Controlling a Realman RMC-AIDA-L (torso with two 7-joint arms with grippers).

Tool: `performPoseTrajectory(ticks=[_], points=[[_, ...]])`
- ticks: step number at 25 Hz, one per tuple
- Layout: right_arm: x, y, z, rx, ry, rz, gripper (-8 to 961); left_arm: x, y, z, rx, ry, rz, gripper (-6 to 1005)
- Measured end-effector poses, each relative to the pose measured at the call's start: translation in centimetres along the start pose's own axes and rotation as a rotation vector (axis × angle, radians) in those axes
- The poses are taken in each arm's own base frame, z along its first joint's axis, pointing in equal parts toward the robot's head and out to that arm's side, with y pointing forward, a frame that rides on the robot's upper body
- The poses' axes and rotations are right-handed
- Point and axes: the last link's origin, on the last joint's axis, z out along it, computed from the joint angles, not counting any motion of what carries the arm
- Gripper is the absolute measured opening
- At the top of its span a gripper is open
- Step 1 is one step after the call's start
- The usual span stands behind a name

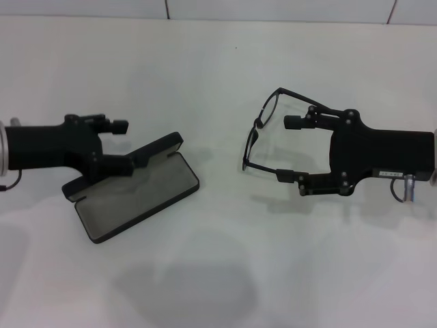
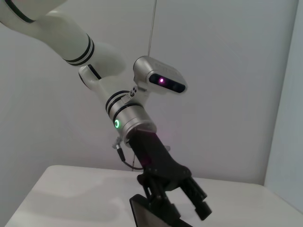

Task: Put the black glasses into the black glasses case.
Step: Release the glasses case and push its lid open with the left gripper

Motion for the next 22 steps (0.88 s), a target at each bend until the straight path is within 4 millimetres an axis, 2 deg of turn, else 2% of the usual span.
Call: performPoseTrajectory(ticks=[5,11,17,22], points=[[-0.1,0.0,0.0,-0.001,-0.001,-0.003,794,-0.8,0.3,-0.1,-0.022,-0.054,-0.009,808],[-0.2,-0.1,0.2,-0.007,-0.002,-0.012,794,-1.1,-0.1,0.2,0.001,-0.100,-0.021,613],[0.0,1.1,1.1,-0.103,0.028,-0.041,794,-1.1,-0.7,0.2,0.037,-0.110,-0.023,521],[0.1,2.7,1.0,-0.195,0.031,-0.083,794,-0.9,-0.9,0.2,0.043,-0.108,-0.012,445]])
